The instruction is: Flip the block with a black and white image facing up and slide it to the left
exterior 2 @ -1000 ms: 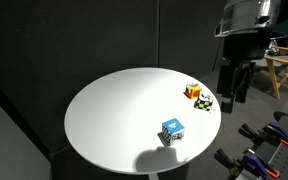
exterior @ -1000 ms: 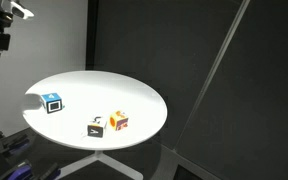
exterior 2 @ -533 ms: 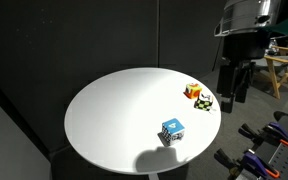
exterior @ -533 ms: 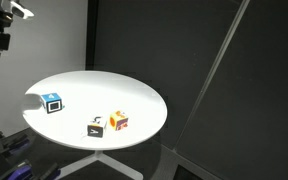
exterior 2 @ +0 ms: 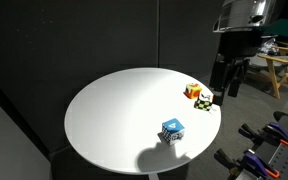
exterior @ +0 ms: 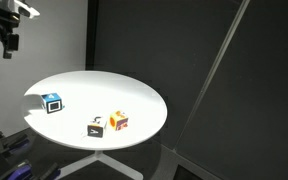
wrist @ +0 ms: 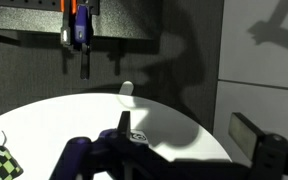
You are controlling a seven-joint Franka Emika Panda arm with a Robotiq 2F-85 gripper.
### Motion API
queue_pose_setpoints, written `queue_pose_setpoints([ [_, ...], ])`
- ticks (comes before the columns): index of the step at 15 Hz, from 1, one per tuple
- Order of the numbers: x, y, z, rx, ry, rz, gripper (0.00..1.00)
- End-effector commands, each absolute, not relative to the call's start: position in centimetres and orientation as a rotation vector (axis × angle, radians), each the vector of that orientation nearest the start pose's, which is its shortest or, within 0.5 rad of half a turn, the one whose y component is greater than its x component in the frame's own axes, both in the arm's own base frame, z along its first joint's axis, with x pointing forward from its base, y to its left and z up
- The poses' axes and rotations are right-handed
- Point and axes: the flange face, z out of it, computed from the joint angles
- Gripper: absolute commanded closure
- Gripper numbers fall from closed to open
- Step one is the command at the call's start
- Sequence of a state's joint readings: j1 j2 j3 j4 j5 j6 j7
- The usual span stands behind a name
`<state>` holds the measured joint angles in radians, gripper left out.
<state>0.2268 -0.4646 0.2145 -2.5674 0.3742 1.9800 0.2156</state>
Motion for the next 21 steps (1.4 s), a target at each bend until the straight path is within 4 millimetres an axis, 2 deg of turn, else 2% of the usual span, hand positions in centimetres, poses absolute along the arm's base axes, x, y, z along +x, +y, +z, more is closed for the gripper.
queue_pose_setpoints([
  [1, 35.3, 16.8, 41.5, -2.98, 0.042, 0.167, 0.0],
  [6, 37.6, 13.2, 42.2, -3.033, 0.162, -0.035, 0.0],
  [11, 40.3, 8.1, 42.3, -3.08, 0.317, -0.152, 0.0],
  [17, 42.9, 0.9, 40.1, -3.134, 0.426, -0.161, 0.0],
  [21, 43.9, -2.1, 38.4, -3.187, 0.361, -0.153, 0.0],
])
